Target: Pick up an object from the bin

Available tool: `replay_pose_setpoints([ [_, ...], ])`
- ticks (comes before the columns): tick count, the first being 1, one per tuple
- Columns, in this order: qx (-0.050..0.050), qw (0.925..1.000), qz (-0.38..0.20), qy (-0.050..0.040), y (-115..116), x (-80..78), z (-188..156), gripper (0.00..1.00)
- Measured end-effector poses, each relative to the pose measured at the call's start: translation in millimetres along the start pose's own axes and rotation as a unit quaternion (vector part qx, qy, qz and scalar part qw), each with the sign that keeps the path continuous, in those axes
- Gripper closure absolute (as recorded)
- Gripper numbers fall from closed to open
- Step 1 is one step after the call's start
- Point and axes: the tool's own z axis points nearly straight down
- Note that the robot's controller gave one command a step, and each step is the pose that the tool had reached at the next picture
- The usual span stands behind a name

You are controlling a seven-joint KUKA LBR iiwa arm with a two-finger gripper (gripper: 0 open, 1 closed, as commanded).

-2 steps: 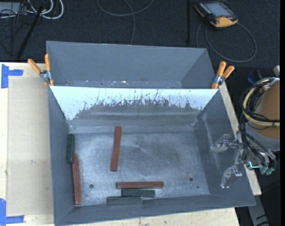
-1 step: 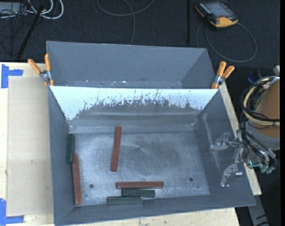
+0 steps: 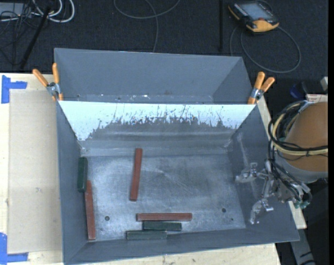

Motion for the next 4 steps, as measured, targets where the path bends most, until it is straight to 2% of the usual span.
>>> replay_pose_setpoints([
  [1,-0.001,1.0000,0.001,0.0027,32,-1.9,62,0.00],
  [2,-0.001,0.9997,-0.023,0.0045,65,0.3,51,0.00],
  [3,-0.001,0.9995,-0.031,0.0035,76,-0.8,48,0.00],
  [4,-0.002,0.9970,-0.078,0.0011,76,-3.2,71,0.00],
])
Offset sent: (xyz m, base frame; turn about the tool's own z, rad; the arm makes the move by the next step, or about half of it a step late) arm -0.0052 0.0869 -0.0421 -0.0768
